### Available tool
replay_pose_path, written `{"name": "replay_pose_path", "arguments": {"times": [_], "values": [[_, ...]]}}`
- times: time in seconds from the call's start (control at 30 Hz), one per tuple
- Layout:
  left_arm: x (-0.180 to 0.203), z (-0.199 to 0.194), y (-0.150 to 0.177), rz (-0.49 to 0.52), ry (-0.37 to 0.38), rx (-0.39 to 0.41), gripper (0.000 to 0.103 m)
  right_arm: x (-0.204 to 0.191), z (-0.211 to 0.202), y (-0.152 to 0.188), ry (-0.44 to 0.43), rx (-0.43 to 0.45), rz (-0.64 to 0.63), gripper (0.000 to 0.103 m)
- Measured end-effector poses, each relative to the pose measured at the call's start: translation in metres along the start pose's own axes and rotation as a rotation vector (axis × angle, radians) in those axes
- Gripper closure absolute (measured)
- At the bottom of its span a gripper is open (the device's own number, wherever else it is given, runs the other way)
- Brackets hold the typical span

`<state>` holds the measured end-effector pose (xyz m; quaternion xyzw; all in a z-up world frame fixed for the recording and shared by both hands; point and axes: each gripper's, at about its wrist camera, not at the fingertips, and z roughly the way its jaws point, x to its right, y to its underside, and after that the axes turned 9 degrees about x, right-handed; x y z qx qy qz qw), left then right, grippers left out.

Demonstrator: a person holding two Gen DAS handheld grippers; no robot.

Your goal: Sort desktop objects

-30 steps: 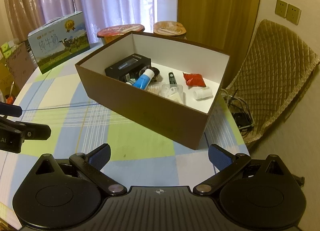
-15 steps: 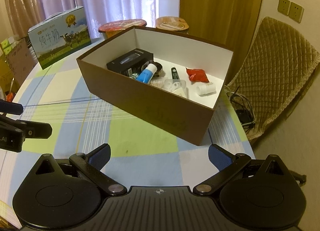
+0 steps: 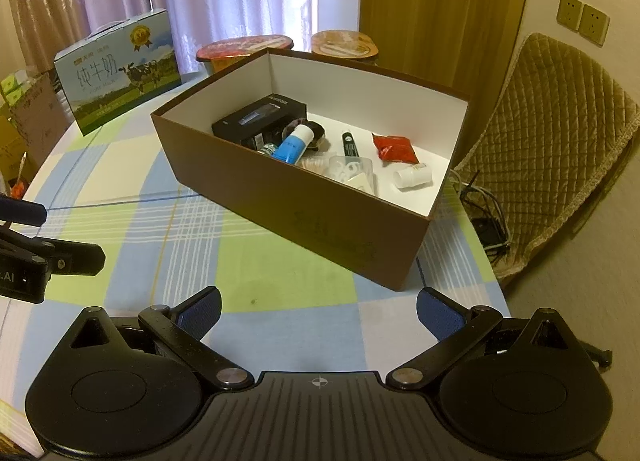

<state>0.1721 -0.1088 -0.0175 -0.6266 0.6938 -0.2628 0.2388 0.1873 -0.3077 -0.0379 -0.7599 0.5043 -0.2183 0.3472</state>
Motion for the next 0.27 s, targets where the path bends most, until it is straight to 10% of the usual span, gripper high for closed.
{"name": "replay_pose_path", "arguments": {"times": [0.27], "values": [[0.0023, 0.0037, -0.0042, 0.006, -0.003, 0.004, 0.004, 0.0030, 0.0031, -0.0004, 0.001, -0.002, 0.002, 0.002]]}}
